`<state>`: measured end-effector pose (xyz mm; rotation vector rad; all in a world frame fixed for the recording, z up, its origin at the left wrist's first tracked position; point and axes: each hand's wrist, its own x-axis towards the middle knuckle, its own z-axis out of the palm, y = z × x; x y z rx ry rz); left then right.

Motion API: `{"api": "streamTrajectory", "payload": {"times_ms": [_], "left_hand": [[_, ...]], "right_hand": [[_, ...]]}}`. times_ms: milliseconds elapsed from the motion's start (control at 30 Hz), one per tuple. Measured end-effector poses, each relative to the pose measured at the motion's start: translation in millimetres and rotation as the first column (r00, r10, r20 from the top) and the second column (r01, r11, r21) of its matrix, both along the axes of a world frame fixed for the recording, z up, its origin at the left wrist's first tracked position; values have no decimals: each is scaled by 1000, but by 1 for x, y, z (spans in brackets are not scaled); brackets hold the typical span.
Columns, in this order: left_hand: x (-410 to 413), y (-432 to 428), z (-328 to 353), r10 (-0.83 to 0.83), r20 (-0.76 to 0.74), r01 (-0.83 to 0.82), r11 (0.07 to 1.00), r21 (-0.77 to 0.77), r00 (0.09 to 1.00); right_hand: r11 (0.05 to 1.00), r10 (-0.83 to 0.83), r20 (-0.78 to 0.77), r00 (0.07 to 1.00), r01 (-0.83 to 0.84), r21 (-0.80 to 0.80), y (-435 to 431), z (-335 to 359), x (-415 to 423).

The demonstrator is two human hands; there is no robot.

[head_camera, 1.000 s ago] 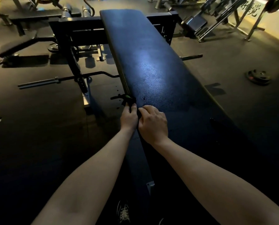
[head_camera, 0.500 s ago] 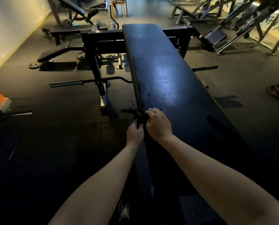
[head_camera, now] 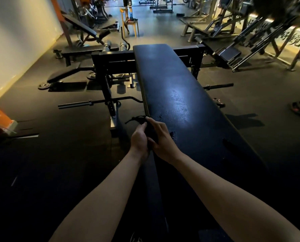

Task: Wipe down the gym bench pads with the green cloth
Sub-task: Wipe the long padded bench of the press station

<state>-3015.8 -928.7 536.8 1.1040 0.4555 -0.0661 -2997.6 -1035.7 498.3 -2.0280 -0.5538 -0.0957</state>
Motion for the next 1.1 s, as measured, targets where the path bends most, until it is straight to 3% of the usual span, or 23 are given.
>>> {"api": "streamTrajectory", "payload": {"times_ms": [100,167,233,333,367,467,533,667,700,800,867,967,1033,1100], "left_hand": [[24,3,1,-37,38,39,997,-59,999],[40,2,-4,-71,66,70,997,29,995],[55,5,-29,-158,38,145,962,232,987],[54,12,-51,-284,-164,322,709,628,945],[51,14,-59,-317,-194,364,673,644,928],[56,20,-88,-371,-91,349,725,594,924],[69,23,-114,-369,-69,334,726,601,927],[65,26,-100,-366,54,283,796,536,929],[64,26,-98,-361,78,250,772,584,929],[61,26,-97,-376,2,299,740,602,926],[60,27,-95,-351,28,289,811,509,936],[58,25,-90,-431,33,343,759,553,902],[57,27,-89,-436,-17,364,729,580,900],[56,30,-89,-415,-17,346,736,582,910]], "right_hand": [[998,-50,32,998,51,-46,5,6,27],[978,-178,136,975,190,-80,4,10,52],[911,-380,212,900,404,-83,-5,9,81],[796,-549,85,831,551,-250,-19,6,121],[783,-548,27,836,524,-335,-19,4,130],[763,-490,-17,871,420,-491,2,-2,141],[780,-429,1,903,371,-504,18,-2,138],[822,-236,-12,972,193,-535,34,11,115],[828,-176,-28,984,133,-544,35,13,108],[858,-75,-65,995,31,-513,31,15,91],[885,-199,10,980,184,-428,19,11,94],[800,-510,85,856,508,-321,-6,6,118],[751,-592,-26,805,540,-379,-12,5,134],[762,-563,-104,820,466,-449,-5,4,142]]}}
